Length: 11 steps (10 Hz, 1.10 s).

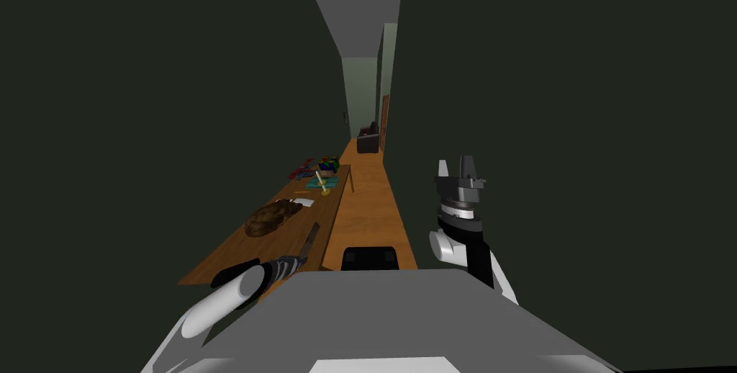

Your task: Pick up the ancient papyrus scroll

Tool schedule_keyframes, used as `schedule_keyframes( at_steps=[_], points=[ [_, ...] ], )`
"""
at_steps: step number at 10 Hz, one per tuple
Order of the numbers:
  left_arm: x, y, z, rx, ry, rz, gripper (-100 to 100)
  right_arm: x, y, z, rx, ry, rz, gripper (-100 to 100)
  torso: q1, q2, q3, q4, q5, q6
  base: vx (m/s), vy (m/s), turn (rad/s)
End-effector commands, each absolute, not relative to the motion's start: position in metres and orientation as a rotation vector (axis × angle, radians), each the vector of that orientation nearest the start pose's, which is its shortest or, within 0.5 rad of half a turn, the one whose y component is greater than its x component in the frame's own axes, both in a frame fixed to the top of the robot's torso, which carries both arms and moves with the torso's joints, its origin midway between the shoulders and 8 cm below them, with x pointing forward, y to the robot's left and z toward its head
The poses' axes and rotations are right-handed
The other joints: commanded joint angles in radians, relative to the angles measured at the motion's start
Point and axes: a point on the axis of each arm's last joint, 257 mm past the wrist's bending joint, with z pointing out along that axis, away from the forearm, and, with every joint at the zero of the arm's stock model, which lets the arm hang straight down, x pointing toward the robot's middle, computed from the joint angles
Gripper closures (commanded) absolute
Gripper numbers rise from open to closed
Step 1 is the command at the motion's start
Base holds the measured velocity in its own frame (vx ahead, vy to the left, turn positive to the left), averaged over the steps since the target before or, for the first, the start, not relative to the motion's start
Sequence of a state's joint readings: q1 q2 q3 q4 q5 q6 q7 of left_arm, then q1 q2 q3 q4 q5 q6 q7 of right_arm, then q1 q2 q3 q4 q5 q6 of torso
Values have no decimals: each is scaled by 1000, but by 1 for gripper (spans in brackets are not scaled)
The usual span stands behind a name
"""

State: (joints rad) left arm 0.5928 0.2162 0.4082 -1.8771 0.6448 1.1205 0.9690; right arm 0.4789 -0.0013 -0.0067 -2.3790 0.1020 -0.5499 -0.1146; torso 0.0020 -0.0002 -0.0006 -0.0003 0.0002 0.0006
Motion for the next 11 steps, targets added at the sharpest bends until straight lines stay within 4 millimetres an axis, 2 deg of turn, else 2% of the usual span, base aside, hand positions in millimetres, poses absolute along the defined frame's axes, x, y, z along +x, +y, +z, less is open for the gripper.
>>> schedule_keyframes(
  at_steps=[1, 2, 3, 6, 7, 9, 10, 11],
  points=[
    [187, 408, -459, -3090, 124, -595, -100, 315, -258, 81, 495, 535, 1381, 0, 0, 0, 0, 0, 0, 0, 48, 6, 306],
    [196, 401, -462, -3098, 202, -598, -100, 315, -258, 81, 495, 535, 1381, 0, 0, -2, -1, 0, 0, -1, 111, -10, 417],
    [196, 401, -462, -3098, 202, -598, -100, 315, -258, 81, 495, 535, 1381, 0, -1, -5, -3, -1, 0, -1, 85, -27, 267],
    [222, 381, -470, -3105, 438, -603, -100, 315, -258, 81, 495, 535, 1381, 0, -3, -6, -3, -1, 0, 0, 100, -48, 389],
    [222, 381, -470, -3105, 438, -603, -100, 315, -258, 81, 495, 535, 1381, 0, -4, -7, -4, -1, -1, 0, 94, -55, 309],
    [237, 368, -473, -3095, 597, -602, -100, 315, -258, 81, 495, 535, 1381, 0, -2, -6, -4, -1, -1, 0, 100, -58, 328],
    [237, 368, -473, -3095, 597, -602, -100, 315, -258, 81, 495, 535, 1381, 0, -2, -7, -4, -1, -1, 0, 81, -48, 268],
    [244, 363, -475, -3086, 677, -601, -100, 315, -258, 81, 495, 535, 1381, 0, -1, -5, -3, -1, 0, 0, 87, -51, 288]
  ],
)
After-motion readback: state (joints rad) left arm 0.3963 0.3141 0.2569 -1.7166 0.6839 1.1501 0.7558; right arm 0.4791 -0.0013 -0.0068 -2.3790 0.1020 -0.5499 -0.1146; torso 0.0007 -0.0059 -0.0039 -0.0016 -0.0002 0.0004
